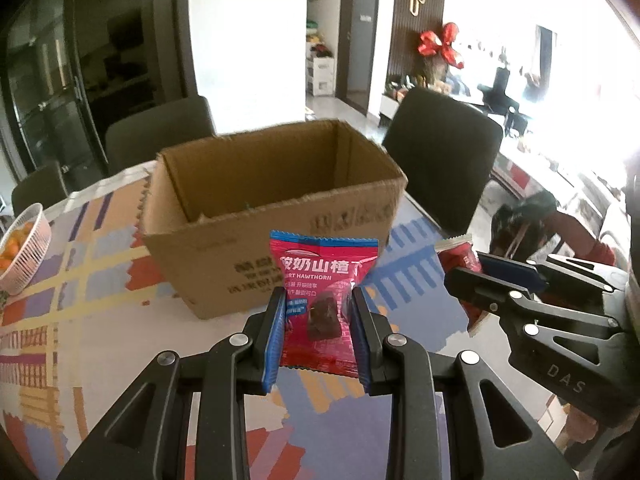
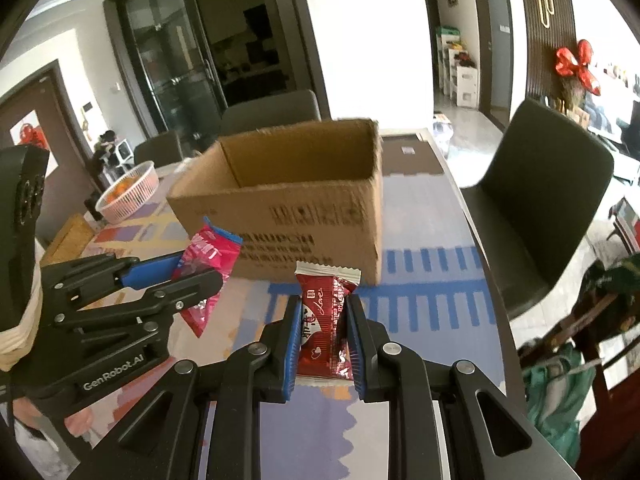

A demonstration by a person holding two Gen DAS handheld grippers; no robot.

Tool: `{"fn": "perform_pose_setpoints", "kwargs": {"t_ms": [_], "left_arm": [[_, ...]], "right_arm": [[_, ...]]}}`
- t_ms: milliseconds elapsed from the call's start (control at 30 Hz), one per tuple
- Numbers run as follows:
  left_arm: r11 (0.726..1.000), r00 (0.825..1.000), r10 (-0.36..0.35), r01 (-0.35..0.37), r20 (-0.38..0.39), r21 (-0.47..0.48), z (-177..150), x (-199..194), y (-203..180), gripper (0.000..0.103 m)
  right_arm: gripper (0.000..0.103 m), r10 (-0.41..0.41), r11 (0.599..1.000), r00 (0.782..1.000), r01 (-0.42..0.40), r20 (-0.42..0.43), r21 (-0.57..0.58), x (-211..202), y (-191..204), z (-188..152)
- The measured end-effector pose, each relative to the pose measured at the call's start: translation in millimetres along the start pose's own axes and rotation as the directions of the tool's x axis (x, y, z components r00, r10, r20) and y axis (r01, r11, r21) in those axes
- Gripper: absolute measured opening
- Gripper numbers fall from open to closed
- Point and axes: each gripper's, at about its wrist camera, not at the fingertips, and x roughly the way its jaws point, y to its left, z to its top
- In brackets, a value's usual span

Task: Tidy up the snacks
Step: 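Carry the hawthorn packet and red bar into the box and open both tools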

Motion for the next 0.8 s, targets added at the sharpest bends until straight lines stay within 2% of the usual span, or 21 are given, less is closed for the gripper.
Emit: {"fn": "perform_pose_setpoints", "kwargs": {"t_ms": [367,800], "left_arm": [[0.998,0.996,0.048,-0.044,0.081,-0.044,22.9,-25.9,24.9,0.03],[0.994,0.99,0.082,-0.074,0.11,-0.079,63.5,-27.4,51.6,0.03]], "right_arm": [[0.023,0.015,0.999,0.997,-0.012,0.082,-0.037,-11.4,18.4,37.2],[0.023,0.018,0.997,0.994,-0.01,0.112,-0.074,-0.1,30.8,86.5]]}}
